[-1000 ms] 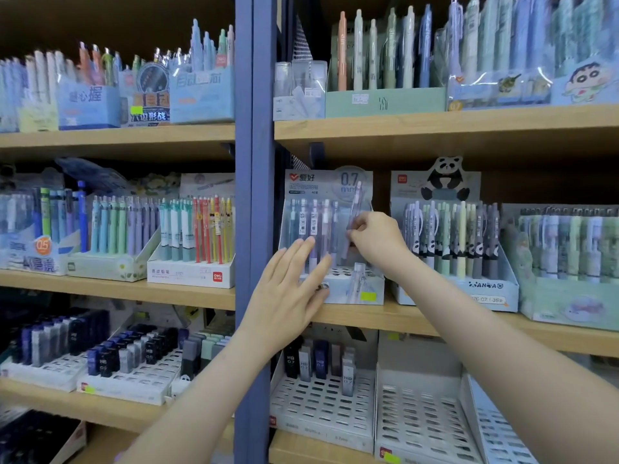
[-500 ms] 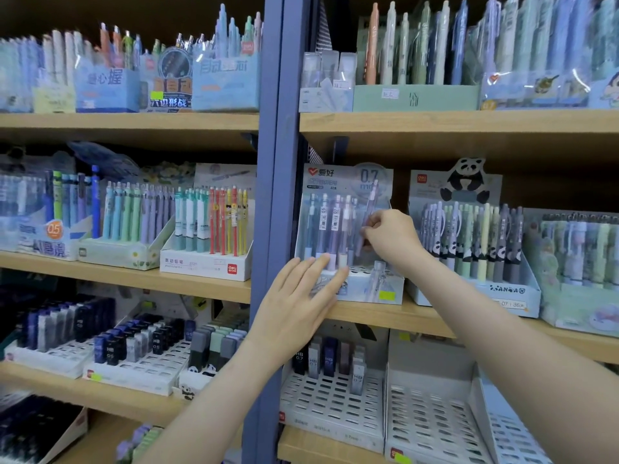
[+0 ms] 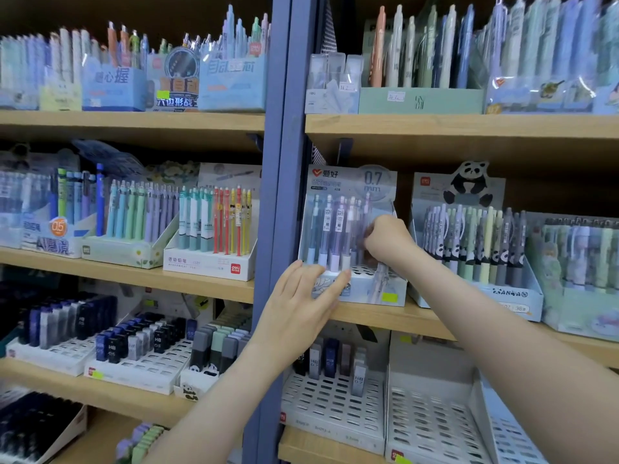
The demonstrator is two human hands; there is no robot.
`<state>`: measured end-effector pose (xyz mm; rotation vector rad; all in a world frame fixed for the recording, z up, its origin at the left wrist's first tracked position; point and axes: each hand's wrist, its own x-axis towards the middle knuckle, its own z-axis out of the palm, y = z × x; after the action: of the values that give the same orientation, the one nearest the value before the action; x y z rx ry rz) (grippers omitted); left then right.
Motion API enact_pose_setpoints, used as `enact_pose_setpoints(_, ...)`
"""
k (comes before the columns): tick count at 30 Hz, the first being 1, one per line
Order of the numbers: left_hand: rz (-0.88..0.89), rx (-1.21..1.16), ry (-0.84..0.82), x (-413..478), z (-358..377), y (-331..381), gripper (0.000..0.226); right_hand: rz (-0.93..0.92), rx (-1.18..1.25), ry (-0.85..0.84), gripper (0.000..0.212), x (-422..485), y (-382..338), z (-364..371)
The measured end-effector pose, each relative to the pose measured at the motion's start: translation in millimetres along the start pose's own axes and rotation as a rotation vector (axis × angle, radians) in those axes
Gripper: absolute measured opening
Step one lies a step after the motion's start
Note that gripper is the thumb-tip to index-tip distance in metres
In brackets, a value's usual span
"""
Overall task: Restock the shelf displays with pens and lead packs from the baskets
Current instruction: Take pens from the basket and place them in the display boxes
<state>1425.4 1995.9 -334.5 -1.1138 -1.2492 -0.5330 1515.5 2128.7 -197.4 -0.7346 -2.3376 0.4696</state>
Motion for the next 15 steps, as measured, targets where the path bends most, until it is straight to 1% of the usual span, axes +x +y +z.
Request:
enact_pose_setpoints(5,0.005,-0.005,-0.009,1.9,-3.1,-0.9,0.042,0.023,-0.097,-0.038,0.021,-1.2,-3.4,1.4)
enact_pose_setpoints(8,-0.001,-0.008,-0.015,4.6,-5.0,-0.5,0.039,0.043,-0.09,-0.044,0.02,-2.1,-3.9,1.4)
enact_pose_setpoints(10,-0.007,-0.007,-0.019,6.2,-6.5,-0.5,0.038,0.041,-0.061,-0.013,0.022,-1.8,-3.4,-0.4)
enact_pose_setpoints(12,-0.008,-0.001,-0.027,7.5,-7.8,-0.7,0.039,0.005,0.027,0.073,0.033,-2.3,-0.5,-2.3)
enact_pose_setpoints(15,-0.021,-0.004,-0.054,10.0,-8.6,-2.5,0.04,-0.141,0.187,0.169,0.061,-5.6,5.0,-4.0)
